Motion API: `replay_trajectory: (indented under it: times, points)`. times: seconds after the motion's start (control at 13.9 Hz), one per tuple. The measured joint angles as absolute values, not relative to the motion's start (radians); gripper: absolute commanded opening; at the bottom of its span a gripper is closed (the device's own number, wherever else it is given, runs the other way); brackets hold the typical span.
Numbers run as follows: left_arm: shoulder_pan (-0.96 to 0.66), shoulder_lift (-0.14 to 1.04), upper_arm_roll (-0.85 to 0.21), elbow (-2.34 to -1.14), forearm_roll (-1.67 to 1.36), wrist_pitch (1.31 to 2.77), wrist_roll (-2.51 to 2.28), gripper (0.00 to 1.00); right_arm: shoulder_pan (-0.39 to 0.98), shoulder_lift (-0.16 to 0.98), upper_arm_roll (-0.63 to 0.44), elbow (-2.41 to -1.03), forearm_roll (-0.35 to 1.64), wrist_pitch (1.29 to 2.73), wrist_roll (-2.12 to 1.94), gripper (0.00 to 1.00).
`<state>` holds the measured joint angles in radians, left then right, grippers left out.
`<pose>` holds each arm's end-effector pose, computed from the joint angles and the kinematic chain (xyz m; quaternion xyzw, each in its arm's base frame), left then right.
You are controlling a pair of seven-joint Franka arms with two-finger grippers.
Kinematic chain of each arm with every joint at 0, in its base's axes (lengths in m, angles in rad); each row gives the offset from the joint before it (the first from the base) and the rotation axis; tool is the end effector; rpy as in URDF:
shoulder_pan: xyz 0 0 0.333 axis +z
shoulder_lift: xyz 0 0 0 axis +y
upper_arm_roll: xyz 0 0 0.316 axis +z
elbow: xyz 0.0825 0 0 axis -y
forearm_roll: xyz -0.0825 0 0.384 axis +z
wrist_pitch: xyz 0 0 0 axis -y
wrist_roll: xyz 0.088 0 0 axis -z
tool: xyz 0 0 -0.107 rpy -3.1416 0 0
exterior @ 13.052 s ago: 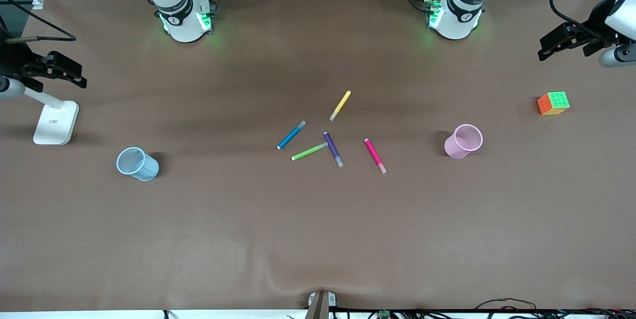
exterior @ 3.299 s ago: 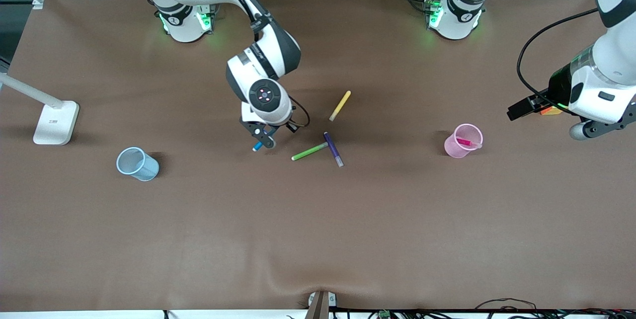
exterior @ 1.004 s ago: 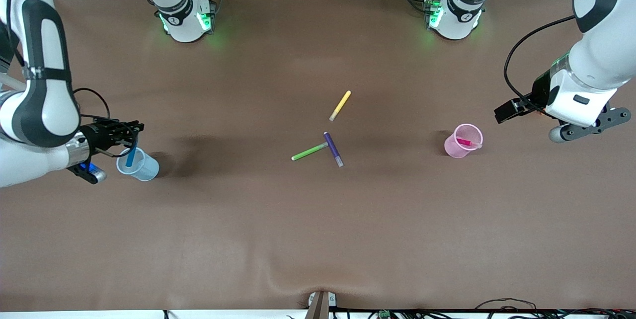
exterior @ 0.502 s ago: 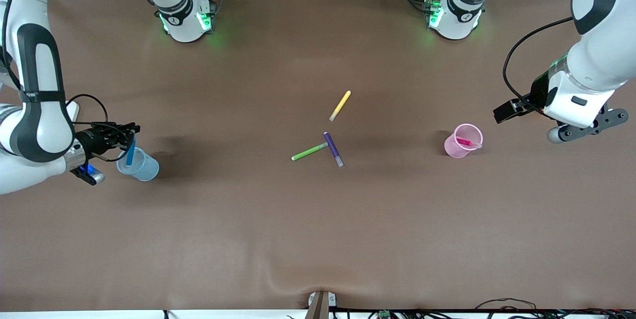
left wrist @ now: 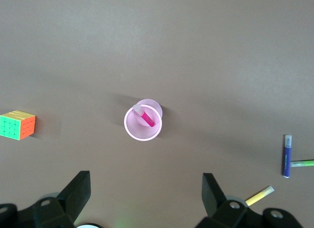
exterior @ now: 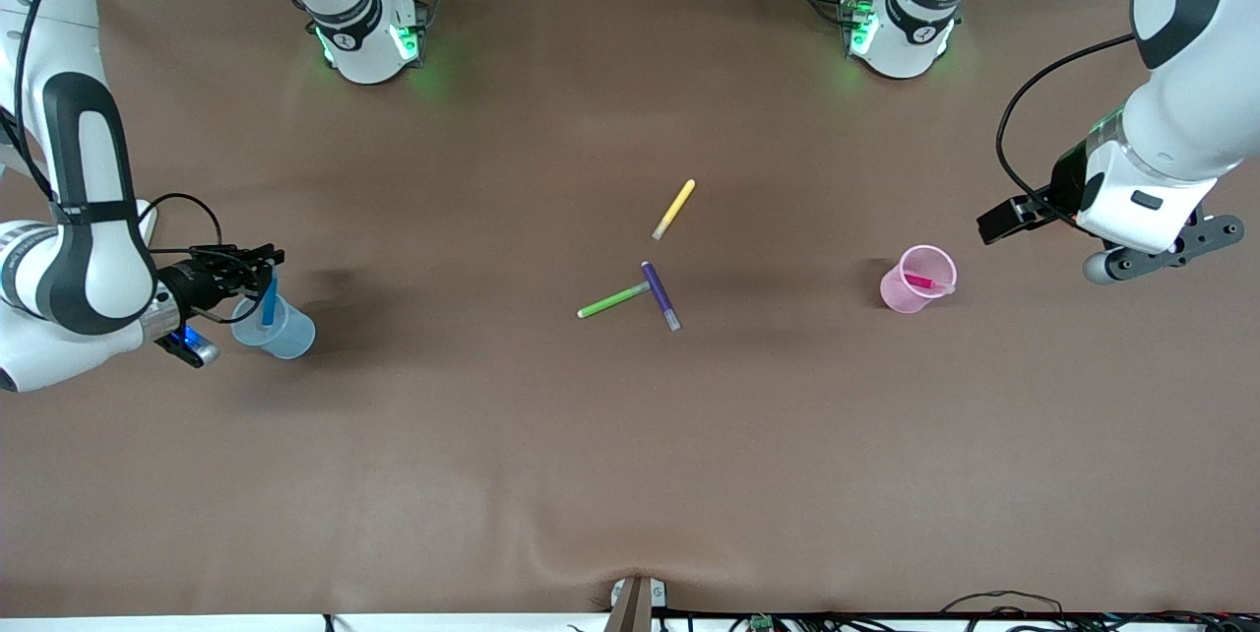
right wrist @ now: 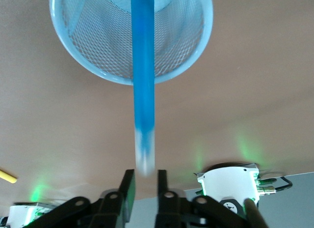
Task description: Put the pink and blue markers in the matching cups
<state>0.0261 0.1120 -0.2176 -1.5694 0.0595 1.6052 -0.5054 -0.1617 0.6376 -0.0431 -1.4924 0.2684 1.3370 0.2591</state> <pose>0.5787 -0.0994 0.5655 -0.9872 -0.1543 0.0285 0.0291 0.6060 -0.0885 0.2695 -0.8862 0.2326 0.3858 0.1082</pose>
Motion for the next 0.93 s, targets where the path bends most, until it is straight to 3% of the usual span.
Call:
replay_trajectory:
  times: [0.14,0.57,0.93]
  points:
    - [0.026,0.11,-0.218,-1.569,0.06,1.605,-0.505,1.0,-0.172,0.641,-0.043,-1.492,0.284,1.337,0.258,1.0]
    - [0.027,0.103,-0.218,-1.569,0.06,1.596,-0.505,1.0,-0.177,0.64,-0.037,-1.469,0.293,1.305,0.255,1.0]
    - [0.03,0.088,-0.217,-1.566,0.06,1.58,-0.505,1.0,-0.158,0.631,-0.017,-1.312,0.295,1.169,0.253,1.0]
